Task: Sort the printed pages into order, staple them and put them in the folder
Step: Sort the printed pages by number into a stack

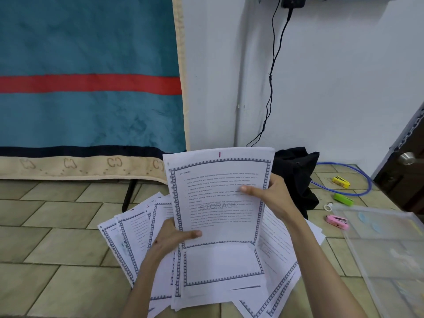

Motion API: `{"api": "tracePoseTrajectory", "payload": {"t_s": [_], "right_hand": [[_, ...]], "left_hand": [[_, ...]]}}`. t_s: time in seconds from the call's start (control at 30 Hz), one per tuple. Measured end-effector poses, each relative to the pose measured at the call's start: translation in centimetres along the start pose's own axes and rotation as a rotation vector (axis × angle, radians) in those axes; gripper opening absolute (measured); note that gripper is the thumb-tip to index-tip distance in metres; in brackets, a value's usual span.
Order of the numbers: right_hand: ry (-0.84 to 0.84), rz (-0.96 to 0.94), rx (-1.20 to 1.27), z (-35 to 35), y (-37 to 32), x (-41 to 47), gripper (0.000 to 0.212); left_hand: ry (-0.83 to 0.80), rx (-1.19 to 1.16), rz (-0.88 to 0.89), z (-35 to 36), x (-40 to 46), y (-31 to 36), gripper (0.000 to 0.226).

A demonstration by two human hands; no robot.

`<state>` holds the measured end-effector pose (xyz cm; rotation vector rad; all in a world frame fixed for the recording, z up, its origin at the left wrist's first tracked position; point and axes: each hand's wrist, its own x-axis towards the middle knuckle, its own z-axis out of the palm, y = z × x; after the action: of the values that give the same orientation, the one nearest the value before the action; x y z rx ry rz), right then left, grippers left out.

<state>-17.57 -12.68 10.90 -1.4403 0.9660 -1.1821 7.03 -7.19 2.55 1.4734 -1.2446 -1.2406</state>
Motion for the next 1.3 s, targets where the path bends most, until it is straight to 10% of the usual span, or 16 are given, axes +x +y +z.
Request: {"api": "tracePoseTrajectory", "payload": {"t_s": [0.13,0.3,0.6,1.3], "right_hand": [[0.003,-0.008,0.023,0.4,-0.2,0.0,0.022],[-0.006,-0.017,0.01,0.8,-0.5,0.0,0.019],[0.02,0.062,0.008,1.0,0.2,-0.3,0.02],[-0.01,0.128,-0.017,0.8,2.1,-1.4,0.028]], "left_hand": [[0.074,-0.14,0.218,-1.8,-0.2,5.0,0.071],[0.24,-0.162,0.33,-1.4,-0.1,9.1,0.027],[0.247,-0.174,0.262,-0.4,0.1,7.4,0.068],[0.273,-0.157,0.202,1.0,0.1,4.1,0.017]]}}
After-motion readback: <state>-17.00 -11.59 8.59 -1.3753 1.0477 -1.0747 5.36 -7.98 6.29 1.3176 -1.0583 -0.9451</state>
